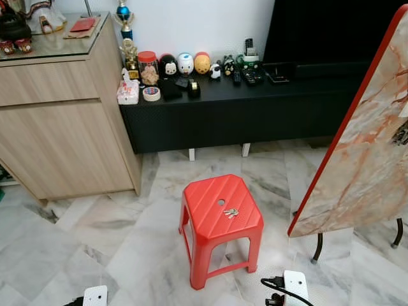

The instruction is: Hang keys on a hook

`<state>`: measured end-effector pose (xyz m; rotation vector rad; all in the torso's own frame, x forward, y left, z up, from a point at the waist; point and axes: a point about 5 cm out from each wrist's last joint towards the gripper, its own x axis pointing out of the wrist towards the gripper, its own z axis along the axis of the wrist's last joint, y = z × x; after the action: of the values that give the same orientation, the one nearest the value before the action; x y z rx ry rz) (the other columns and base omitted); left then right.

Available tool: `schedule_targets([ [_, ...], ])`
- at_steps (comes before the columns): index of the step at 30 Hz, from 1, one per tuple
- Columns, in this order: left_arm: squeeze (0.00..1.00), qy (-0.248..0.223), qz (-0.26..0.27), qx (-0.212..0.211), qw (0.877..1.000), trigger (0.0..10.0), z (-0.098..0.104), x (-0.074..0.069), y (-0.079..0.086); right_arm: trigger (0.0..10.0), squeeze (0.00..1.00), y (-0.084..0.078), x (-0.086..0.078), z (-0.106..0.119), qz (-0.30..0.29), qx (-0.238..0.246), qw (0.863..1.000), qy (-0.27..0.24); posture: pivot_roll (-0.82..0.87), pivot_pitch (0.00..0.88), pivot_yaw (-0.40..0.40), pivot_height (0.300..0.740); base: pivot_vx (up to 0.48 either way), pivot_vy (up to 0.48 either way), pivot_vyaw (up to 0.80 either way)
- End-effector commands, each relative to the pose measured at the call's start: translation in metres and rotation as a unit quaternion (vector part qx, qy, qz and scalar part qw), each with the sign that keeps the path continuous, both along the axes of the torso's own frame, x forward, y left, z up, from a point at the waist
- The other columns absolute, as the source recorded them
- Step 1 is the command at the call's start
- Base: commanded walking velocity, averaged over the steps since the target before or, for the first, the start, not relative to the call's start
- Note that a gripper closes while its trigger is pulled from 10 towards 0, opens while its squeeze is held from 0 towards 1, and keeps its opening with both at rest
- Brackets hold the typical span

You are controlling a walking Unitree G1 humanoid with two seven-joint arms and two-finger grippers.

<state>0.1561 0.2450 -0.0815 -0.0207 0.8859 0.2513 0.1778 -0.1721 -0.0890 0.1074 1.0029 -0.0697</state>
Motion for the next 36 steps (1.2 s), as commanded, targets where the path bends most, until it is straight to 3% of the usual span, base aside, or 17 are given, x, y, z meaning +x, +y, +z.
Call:
schedule_targets([
  [1,0.00,0.012,-0.008,-0.006,1.000,10.0,0.000,-0.005,0.009,10.0,0.00,-0.008,0.018,0.009,-0.005,-0.002,1.000,-0.021,-0.01,0.000,-0.001,0.740,0.000,0.000,0.00],
  [3,0.00,0.019,-0.007,-0.007,1.000,10.0,0.000,-0.007,0.013,10.0,0.00,-0.006,0.016,0.008,-0.002,-0.004,1.000,-0.019,-0.01,0.000,0.000,0.740,0.000,0.000,0.00],
  [14,0.00,0.018,-0.010,-0.015,1.000,10.0,-0.003,-0.004,-0.001,10.0,0.00,-0.005,0.016,0.008,0.012,-0.007,1.000,-0.013,-0.01,0.000,-0.011,0.740,0.000,0.000,0.00],
  [28,0.00,0.012,0.004,-0.009,1.000,10.0,0.002,-0.004,0.013,10.0,0.00,-0.006,0.010,0.005,0.028,-0.011,1.000,-0.009,0.00,0.000,-0.014,0.740,0.000,0.000,0.00],
  [36,0.00,0.014,0.005,-0.010,1.000,10.0,0.001,-0.002,0.009,10.0,0.00,-0.003,0.009,0.005,0.038,-0.011,0.999,-0.005,0.01,0.000,-0.018,0.740,0.000,0.000,0.73],
])
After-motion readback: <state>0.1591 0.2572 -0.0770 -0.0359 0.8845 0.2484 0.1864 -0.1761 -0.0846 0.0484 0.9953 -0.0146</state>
